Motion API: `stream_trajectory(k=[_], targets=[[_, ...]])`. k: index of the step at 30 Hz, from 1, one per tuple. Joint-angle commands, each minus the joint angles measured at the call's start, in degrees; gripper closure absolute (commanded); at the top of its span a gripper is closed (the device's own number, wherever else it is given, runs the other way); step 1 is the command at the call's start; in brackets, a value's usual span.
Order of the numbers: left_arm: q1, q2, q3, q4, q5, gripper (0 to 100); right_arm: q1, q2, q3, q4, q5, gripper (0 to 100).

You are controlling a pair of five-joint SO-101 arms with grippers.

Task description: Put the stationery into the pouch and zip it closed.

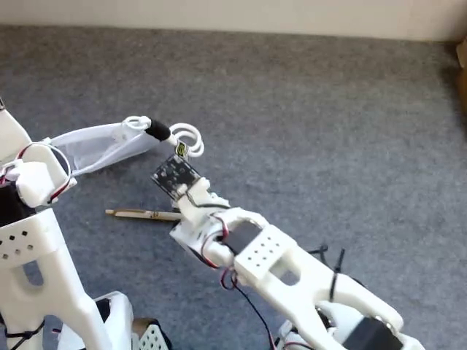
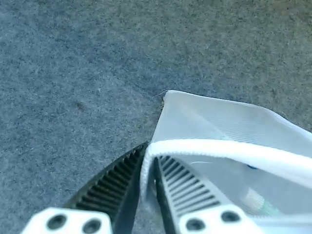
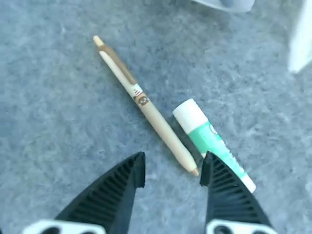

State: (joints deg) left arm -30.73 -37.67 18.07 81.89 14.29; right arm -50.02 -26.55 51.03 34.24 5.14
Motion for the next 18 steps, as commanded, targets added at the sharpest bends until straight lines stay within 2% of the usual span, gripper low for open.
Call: stream_trajectory(k=[1, 9, 18], targets=[[-1.54, 0.04, 0.48, -0.97, 0.70, 99, 0.84, 3.12, -6.37, -1.19, 6.42, 81.8], [-7.08, -1.54, 0.40, -0.97, 0.88, 99, 0.66, 12.35, -13.23, -1.19, 13.45, 81.8], [-7.34, -2.33, 0.57, -0.97, 0.88, 99, 2.15, 23.34, -21.05, -1.19, 17.76, 81.8]])
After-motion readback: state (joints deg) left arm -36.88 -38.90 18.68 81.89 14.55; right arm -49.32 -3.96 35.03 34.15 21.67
